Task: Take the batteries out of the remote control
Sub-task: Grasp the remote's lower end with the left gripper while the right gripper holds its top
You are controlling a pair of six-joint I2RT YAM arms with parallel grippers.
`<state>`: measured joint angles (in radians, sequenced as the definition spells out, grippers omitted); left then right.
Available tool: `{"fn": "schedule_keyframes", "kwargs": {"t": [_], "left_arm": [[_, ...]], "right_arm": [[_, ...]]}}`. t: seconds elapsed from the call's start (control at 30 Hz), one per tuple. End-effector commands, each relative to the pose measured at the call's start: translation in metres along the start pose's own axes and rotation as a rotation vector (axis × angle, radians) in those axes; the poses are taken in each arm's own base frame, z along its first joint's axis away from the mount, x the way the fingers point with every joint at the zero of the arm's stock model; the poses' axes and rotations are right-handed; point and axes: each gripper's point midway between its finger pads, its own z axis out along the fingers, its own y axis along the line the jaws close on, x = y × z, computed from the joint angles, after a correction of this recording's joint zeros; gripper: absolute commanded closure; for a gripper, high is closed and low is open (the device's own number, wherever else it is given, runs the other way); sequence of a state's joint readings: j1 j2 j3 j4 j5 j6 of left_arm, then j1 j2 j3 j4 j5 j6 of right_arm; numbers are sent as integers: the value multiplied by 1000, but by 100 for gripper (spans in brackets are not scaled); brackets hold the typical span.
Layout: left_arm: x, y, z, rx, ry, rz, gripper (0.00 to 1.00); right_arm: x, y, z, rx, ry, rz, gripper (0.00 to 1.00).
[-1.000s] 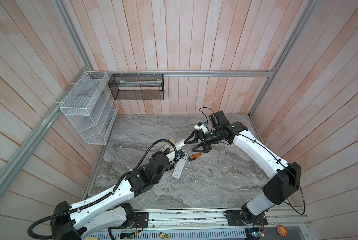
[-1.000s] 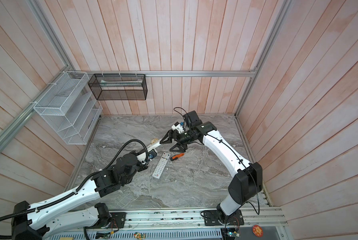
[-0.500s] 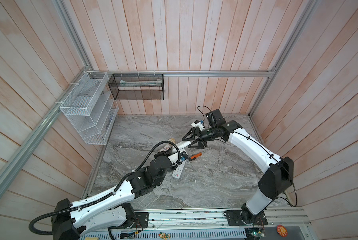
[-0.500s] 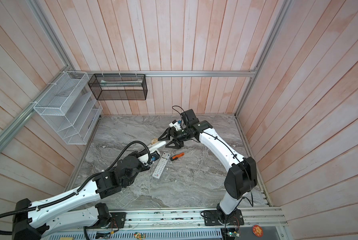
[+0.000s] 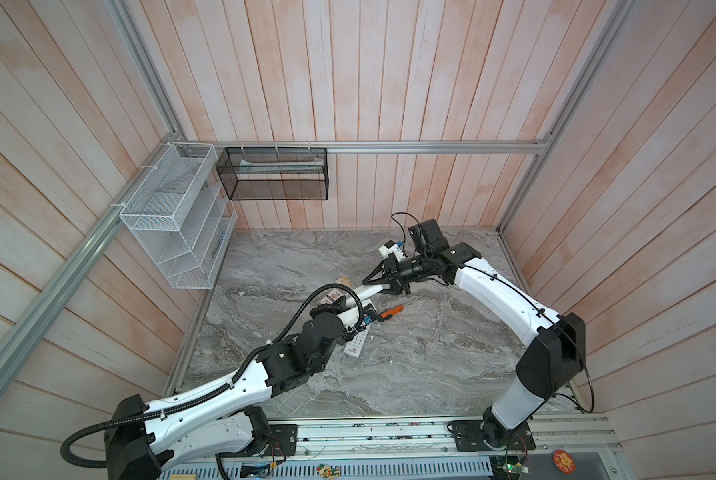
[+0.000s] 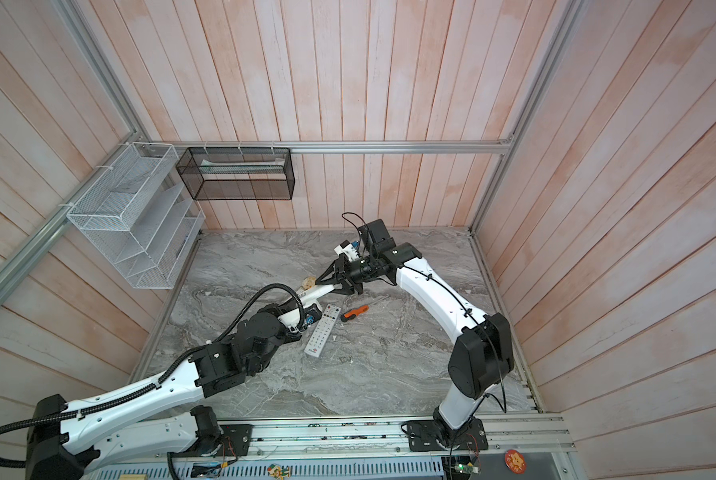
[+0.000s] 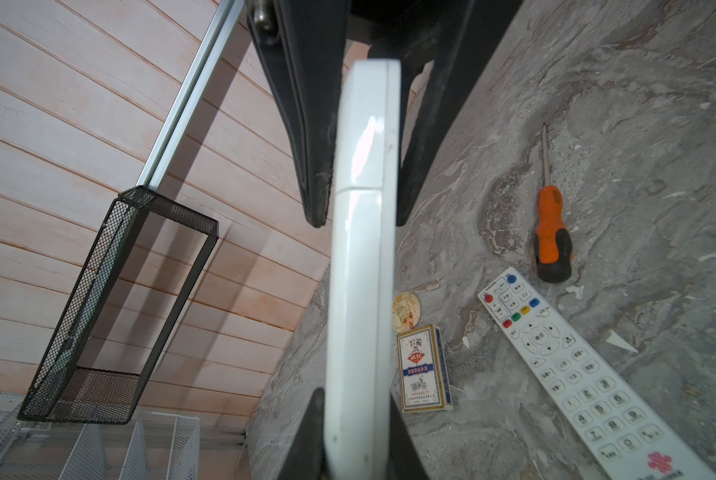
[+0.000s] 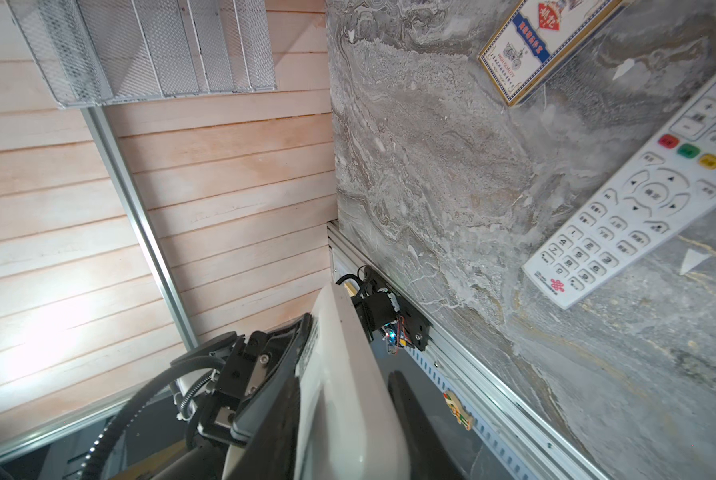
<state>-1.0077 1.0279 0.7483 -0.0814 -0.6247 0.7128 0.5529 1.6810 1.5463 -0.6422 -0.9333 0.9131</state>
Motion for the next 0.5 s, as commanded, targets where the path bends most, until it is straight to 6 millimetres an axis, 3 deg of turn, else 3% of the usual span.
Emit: {"fn": "schedule_keyframes", "kwargs": {"t": [0.0, 0.13, 0.27, 0.47], "left_arm": [[-8, 9, 0, -45, -24, -53, 100], [-11, 11, 0, -52, -29, -58, 95], [-13, 11, 0, -55, -41, -62, 70], [-15, 15, -5, -62, -67, -103, 34]], "right_arm": [[8, 9, -2, -45, 8, -20, 73], [11, 12, -3, -84, 1, 0, 80], [13, 14, -4, -107, -7, 4, 88], [10, 10, -9, -112, -37, -7, 93]]}}
